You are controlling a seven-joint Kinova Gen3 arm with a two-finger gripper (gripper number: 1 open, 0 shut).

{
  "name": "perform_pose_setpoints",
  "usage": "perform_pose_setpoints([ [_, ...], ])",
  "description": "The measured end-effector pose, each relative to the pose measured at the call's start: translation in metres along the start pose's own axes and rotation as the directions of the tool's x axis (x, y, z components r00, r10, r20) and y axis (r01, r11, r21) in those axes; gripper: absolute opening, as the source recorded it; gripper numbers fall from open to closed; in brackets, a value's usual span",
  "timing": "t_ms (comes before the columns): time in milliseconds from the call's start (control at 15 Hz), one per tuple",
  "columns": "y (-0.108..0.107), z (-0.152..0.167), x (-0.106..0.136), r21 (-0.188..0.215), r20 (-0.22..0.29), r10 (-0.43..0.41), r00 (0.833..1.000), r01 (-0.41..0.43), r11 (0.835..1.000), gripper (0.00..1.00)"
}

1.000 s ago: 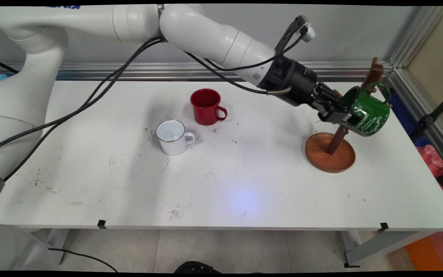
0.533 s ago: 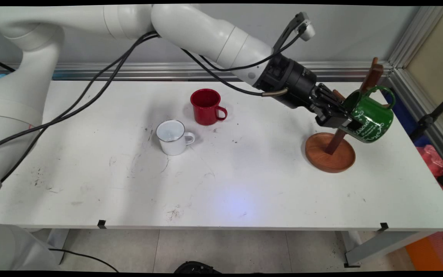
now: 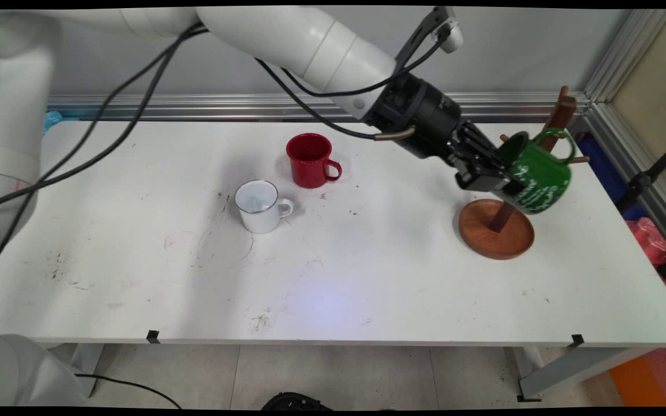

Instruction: Place the picked object on the table

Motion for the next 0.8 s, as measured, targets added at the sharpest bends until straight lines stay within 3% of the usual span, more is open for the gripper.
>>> perform_pose_setpoints([
  [400,0.023,-0.026,0.001,0.121,0.142,0.000,0.990,-0.018,0.992,0.00],
  [800,0.047,-0.043,0.000,0.242,0.304,-0.020,0.952,-0.057,0.969,0.00],
])
